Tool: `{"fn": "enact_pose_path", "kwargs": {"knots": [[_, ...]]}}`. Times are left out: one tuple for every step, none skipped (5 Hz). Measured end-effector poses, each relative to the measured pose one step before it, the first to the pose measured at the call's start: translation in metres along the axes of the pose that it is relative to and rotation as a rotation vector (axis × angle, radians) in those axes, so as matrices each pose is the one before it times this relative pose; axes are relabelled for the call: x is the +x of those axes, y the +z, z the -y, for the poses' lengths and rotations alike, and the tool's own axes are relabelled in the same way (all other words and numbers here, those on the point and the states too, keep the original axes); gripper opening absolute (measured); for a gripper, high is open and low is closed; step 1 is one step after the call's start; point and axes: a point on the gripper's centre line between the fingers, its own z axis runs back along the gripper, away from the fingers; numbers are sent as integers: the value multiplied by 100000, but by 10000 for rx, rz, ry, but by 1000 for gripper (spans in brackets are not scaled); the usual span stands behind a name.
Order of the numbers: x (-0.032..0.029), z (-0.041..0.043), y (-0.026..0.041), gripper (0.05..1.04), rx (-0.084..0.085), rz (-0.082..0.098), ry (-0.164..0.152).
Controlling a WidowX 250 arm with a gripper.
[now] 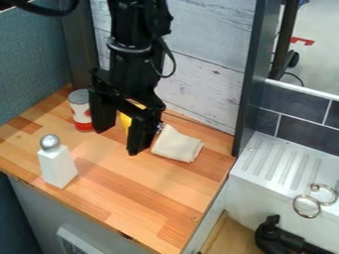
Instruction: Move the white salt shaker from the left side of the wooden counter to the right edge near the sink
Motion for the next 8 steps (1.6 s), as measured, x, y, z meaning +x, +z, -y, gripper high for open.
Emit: {"fn": "enact_pose_path", "kwargs": {"knots": [[-32, 84, -519, 1001, -32, -181, -19], [-1197, -2367, 405, 1001, -70, 101, 313], [-1159, -2108, 430, 1001, 122, 193, 376], [-1548, -2513, -1044, 1001, 230, -436, 398], [-660, -1543, -605, 1001, 75, -142, 212], [-670, -1474, -1234, 1001, -171, 148, 105], [732, -414, -1445, 1001, -417, 132, 371], [635, -123, -1215, 1001, -55, -76, 34]]}}
